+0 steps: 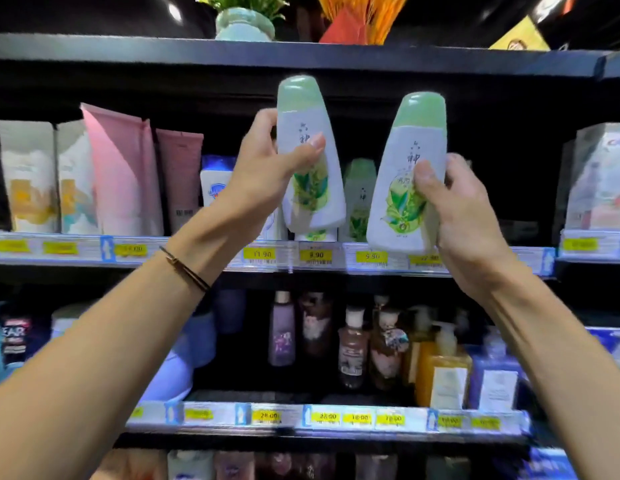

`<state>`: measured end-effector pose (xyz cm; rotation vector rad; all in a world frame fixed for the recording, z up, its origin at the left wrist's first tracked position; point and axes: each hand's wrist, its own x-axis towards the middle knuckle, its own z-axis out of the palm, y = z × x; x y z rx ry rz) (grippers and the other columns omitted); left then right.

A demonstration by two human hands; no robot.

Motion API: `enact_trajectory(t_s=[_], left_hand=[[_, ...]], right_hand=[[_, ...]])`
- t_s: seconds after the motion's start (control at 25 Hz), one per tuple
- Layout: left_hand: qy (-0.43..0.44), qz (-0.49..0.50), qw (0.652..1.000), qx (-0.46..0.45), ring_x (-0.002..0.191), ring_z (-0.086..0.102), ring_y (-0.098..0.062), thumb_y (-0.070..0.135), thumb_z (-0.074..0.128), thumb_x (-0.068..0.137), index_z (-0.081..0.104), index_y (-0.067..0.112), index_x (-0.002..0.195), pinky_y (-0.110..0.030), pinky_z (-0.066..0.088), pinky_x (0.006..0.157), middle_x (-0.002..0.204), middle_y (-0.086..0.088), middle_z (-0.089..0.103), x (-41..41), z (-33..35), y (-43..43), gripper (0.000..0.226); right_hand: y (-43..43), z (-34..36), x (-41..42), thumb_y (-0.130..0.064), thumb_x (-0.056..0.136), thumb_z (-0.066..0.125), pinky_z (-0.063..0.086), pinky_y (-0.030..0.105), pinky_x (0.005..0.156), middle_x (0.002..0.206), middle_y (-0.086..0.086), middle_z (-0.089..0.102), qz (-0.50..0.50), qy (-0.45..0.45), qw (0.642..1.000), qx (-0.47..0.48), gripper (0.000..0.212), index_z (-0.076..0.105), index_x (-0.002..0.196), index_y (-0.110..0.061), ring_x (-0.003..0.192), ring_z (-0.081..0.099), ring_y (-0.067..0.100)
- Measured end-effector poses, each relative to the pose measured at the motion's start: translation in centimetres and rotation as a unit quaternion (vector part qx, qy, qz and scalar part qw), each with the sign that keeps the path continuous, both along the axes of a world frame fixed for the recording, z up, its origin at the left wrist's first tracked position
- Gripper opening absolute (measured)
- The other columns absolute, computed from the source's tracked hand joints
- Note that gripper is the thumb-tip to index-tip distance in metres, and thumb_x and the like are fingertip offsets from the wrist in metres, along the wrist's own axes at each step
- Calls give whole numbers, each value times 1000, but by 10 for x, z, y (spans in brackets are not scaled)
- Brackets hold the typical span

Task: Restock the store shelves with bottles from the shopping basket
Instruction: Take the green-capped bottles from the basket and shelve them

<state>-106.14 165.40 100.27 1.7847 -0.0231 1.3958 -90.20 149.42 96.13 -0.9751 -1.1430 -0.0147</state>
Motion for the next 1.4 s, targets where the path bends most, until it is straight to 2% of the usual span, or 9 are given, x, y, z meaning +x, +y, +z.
enact_trajectory(t_s=[0.2, 0.36, 0.64, 0.72, 0.88, 0.96, 1.08, 1.28, 1.4], left_hand=[[89, 51, 992, 72, 96, 73, -15, 6, 74, 90, 34, 22, 147, -28, 60, 83, 110, -9, 70, 13, 13, 8, 72], [168, 132, 961, 173, 121, 59, -18, 12, 77, 85, 34, 40, 148, -41, 52, 105, 136, 0, 55, 17, 11, 16, 81], [326, 218, 879, 272, 106, 53, -28, 26, 77, 88, 32, 20, 141, -34, 40, 83, 120, -12, 47, 23, 14, 26, 70], [336, 268, 843, 322, 112, 46, -28, 33, 76, 89, 31, 15, 144, -33, 36, 91, 124, -11, 41, 23, 15, 27, 74], [329, 443, 699, 454, 120, 36, -31, 55, 68, 88, 34, 8, 147, -41, 29, 97, 135, -11, 38, 28, 17, 28, 83], [339, 467, 669, 469, 121, 35, -31, 61, 62, 90, 29, 8, 151, -43, 28, 96, 136, -10, 37, 28, 17, 28, 87], [331, 479, 661, 473, 123, 35, -32, 64, 57, 91, 26, 6, 154, -45, 27, 97, 138, -11, 38, 29, 16, 32, 90], [300, 504, 651, 483, 126, 37, -31, 67, 54, 90, 22, 4, 156, -46, 28, 98, 137, -10, 42, 32, 6, 39, 96], [209, 517, 692, 459, 136, 36, -31, 59, 46, 92, 29, 6, 154, -46, 27, 103, 144, -11, 43, 22, -7, 38, 83]], right_hand=[[1, 13, 17, -46, 82, 70, 55, 58, 96, 108, 6, 73, 19, 6, 1000, -2, 44, 58, 110, -15, 104, 71, 25], [-1, 17, 23, -41, 82, 68, 55, 54, 97, 120, 20, 67, 9, -19, 1000, -19, 49, 59, 119, -11, 109, 70, 30], [-2, 24, 33, -31, 87, 71, 57, 50, 94, 115, 8, 72, -14, -57, 998, -30, 45, 59, 129, -18, 108, 71, 24], [1, 25, 35, -20, 96, 67, 57, 51, 94, 116, 12, 71, -14, -58, 998, -33, 37, 58, 131, -16, 108, 71, 26], [10, 24, 35, -15, 97, 66, 59, 50, 91, 113, 13, 72, -18, -51, 997, -47, 29, 60, 125, -14, 104, 72, 28], [14, 25, 34, -15, 96, 67, 60, 43, 85, 109, 11, 73, -23, -48, 997, -47, 27, 61, 123, -15, 100, 73, 25], [21, 25, 33, -13, 96, 68, 58, 29, 74, 104, 6, 74, -37, -45, 997, -49, 26, 62, 121, -14, 93, 74, 16], [32, 24, 34, -14, 96, 67, 59, 24, 73, 105, 4, 73, -67, -41, 995, -57, 27, 63, 122, -11, 88, 73, 7], [37, 20, 38, -13, 97, 66, 58, 22, 72, 105, 2, 73, -77, -34, 994, -67, 27, 62, 124, -11, 87, 73, 5]])
